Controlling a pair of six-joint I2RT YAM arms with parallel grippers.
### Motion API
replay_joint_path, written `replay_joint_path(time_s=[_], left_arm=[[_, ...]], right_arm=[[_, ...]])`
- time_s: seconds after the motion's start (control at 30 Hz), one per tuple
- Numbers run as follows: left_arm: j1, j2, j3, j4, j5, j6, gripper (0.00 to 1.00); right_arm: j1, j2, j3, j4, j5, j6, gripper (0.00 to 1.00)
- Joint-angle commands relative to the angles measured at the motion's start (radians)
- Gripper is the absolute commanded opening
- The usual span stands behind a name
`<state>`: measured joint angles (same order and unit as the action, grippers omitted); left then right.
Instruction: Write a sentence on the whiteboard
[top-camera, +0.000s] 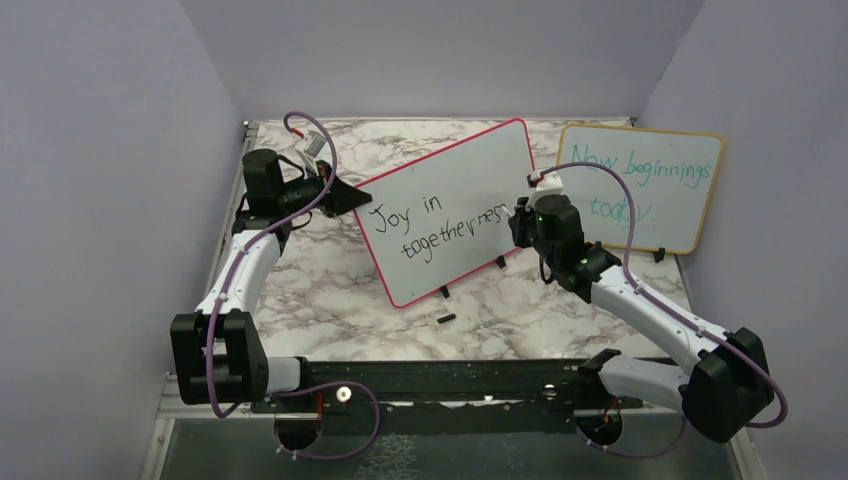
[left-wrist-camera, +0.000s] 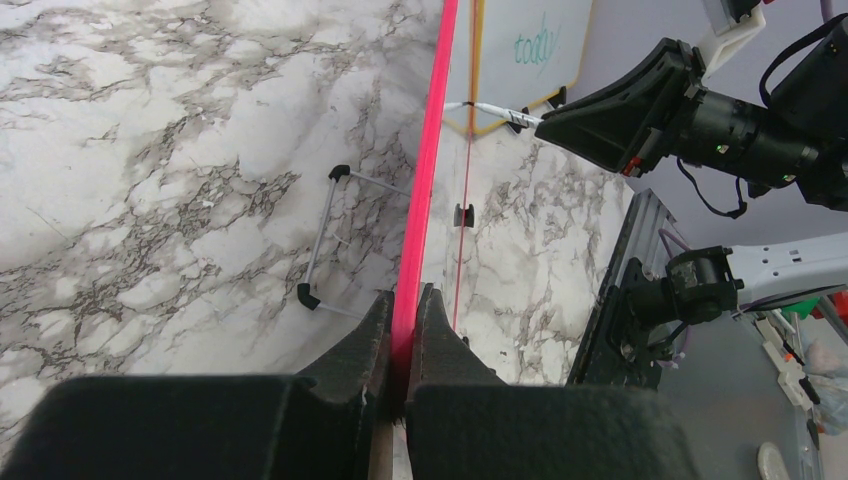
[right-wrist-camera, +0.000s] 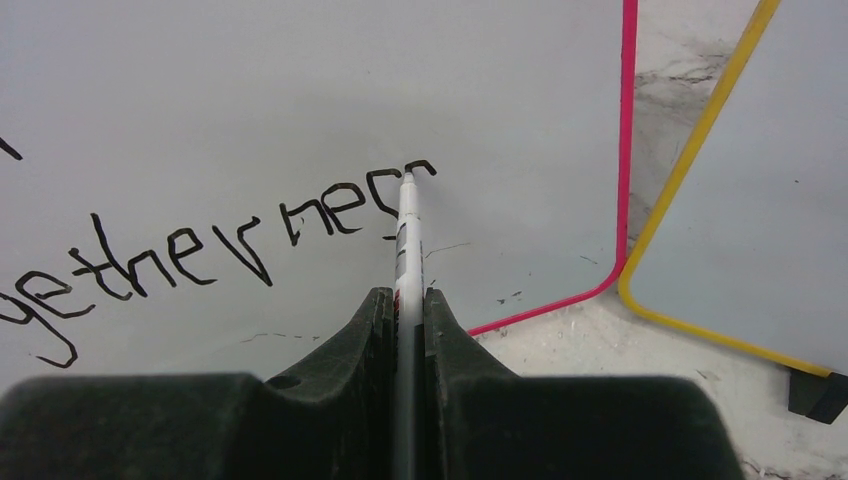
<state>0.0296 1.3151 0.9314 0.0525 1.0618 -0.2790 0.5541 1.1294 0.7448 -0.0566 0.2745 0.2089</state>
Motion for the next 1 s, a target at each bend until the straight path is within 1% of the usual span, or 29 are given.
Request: replay_joint_path(time_s=[0.0,0.33,0.67,0.97], left_arm=[[-0.01,0.037,-0.019,-0.088,-0.127,0.111,0.0],[-0.01,0.038,-0.019,-0.088,-0.128,0.111,0.0],[-0.01,0.037,-0.019,-0.088,-0.13,0.112,0.0],[-0.01,0.037,-0.019,-0.091,-0.132,0.112,0.0]], right_arm=[[-0.005,-0.01,-0.008,-0.03,-0.035,0.009,0.0],[-0.005,-0.007,-0.021,-0.063,-0.016,0.011,0.0],[-0.006,-0.008,-0.018,-0.086,0.07,0.014,0.0],[-0.005,-0.008,-0.023,-0.116,0.036,0.029,0.0]])
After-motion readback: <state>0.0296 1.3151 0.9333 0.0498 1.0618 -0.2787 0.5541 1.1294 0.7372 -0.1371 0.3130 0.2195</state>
